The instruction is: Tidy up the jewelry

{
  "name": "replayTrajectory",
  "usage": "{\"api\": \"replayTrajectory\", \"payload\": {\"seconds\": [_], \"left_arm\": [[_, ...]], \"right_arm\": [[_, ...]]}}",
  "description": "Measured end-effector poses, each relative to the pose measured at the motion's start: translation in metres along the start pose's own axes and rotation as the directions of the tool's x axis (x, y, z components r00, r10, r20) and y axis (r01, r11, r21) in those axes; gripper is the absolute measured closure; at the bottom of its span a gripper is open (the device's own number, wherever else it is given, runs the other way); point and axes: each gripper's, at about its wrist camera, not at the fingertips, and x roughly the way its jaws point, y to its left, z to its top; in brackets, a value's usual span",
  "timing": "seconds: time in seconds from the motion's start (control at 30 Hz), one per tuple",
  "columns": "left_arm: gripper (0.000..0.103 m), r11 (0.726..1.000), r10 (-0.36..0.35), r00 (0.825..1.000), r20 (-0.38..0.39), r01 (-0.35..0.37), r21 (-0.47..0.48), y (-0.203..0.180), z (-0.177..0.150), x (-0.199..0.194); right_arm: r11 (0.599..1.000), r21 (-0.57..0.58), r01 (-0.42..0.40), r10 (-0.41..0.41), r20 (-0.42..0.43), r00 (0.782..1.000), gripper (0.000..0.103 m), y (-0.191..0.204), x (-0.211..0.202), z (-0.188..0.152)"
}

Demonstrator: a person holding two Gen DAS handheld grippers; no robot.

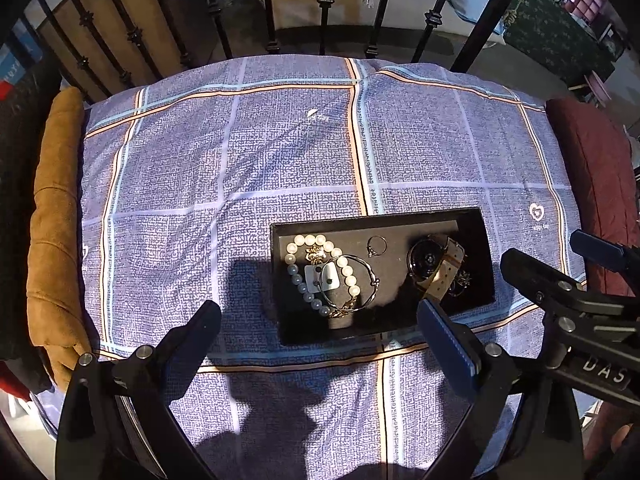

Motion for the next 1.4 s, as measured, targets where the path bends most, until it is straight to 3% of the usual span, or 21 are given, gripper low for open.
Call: {"api": "replayTrajectory", "payload": {"seconds": [0.37,0.43,0.5,0.57,0.7,0.9,1.4], "left_arm": [[0.007,1.0,-0.016,1.0,0.017,0.016,0.02,-0.002,-0.003,-0.002],[0.007,0.999,0.02,1.0,0.024,-0.021,0.045,-0.007,-0.002,-0.003],[0.007,0.99,0.116,0.992,0.052,-0.12,0.077,-0.014,-0.002,-0.006],[0.007,0.983,0.146,0.987,0.072,-0.153,0.098,-0.018,-0.002,-0.007],[0.007,0.992,0.092,0.994,0.056,-0.096,0.084,-0.017,0.001,-0.006],[0.007,0.996,0.065,0.997,0.04,-0.067,0.052,-0.011,0.002,-0.001],[0.007,0.998,0.059,0.998,-0.01,-0.059,0.029,-0.008,0.002,0.01]], "right_arm": [[1.0,-0.01,0.005,-0.005,0.002,1.0,0.01,0.005,-0.003,-0.002],[1.0,-0.004,0.002,-0.002,0.002,1.0,0.01,0.004,-0.003,-0.002],[1.0,-0.003,-0.001,0.001,0.002,1.0,0.01,0.004,-0.003,-0.001],[1.0,-0.003,0.001,-0.001,0.003,1.0,0.01,0.004,-0.003,-0.001],[1.0,-0.004,0.0,0.0,0.003,1.0,0.01,0.004,-0.003,0.0],[1.0,-0.004,-0.004,0.004,0.001,1.0,0.01,0.003,-0.003,0.003],[0.999,-0.031,-0.014,0.013,-0.006,1.0,0.01,0.011,0.0,0.005]]}}
